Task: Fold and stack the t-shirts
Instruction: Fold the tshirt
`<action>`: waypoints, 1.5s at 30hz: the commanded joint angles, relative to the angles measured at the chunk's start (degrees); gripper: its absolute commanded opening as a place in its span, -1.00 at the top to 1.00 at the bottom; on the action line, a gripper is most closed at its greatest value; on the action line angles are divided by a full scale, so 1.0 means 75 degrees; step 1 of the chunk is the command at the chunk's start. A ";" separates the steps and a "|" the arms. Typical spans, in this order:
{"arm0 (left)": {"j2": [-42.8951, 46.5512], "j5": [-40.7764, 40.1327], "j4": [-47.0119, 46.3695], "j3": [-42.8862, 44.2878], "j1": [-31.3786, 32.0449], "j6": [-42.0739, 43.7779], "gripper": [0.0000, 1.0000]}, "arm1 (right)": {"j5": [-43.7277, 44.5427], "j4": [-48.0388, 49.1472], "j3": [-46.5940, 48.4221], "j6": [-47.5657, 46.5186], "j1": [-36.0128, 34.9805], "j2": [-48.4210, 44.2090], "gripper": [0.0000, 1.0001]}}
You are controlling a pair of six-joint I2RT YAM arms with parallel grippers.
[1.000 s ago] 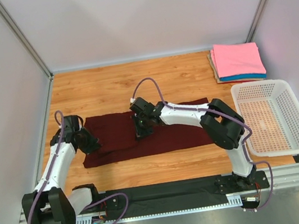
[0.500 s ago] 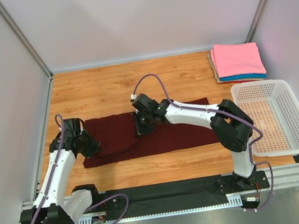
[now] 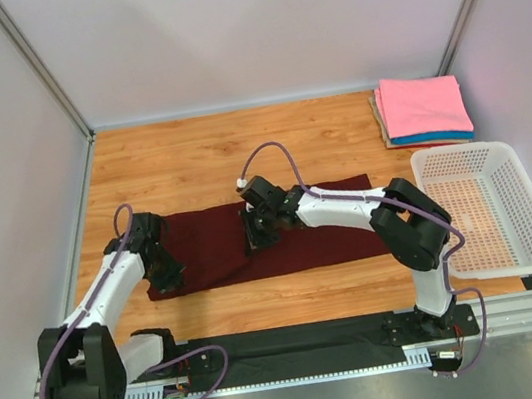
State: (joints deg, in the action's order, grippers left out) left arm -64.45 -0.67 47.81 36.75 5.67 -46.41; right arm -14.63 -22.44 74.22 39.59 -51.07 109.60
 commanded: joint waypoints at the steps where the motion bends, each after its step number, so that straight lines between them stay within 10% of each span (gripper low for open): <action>1: -0.0465 -0.0918 0.0492 0.0325 0.0041 -0.0198 0.98 | -0.0159 0.0566 -0.0028 -0.0041 0.0024 -0.0082 0.91; 6: -0.0771 -0.1387 0.0996 0.1156 0.0041 -0.0058 0.71 | 0.0577 -0.0277 -0.0039 -0.0240 0.0269 -0.0679 0.46; 17: -0.1694 0.0040 -0.0511 0.2471 0.0041 0.0575 0.23 | 0.1669 -0.1403 -0.1328 0.0474 0.2694 -0.1769 0.45; 27: -0.4273 0.0429 -0.1406 0.3664 0.0029 0.0751 0.20 | 0.2490 -0.2165 -0.1458 0.0966 0.5003 -0.1606 0.42; 45: -0.5270 0.0112 -0.1359 0.3948 0.0029 0.0833 0.21 | 0.3568 -0.3606 -0.0826 0.2408 0.5262 -0.1278 0.29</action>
State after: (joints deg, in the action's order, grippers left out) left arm -103.35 1.06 38.89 66.11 5.87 -41.08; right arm 9.52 -48.36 65.87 54.33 -11.79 99.13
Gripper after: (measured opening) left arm 0.399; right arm 0.351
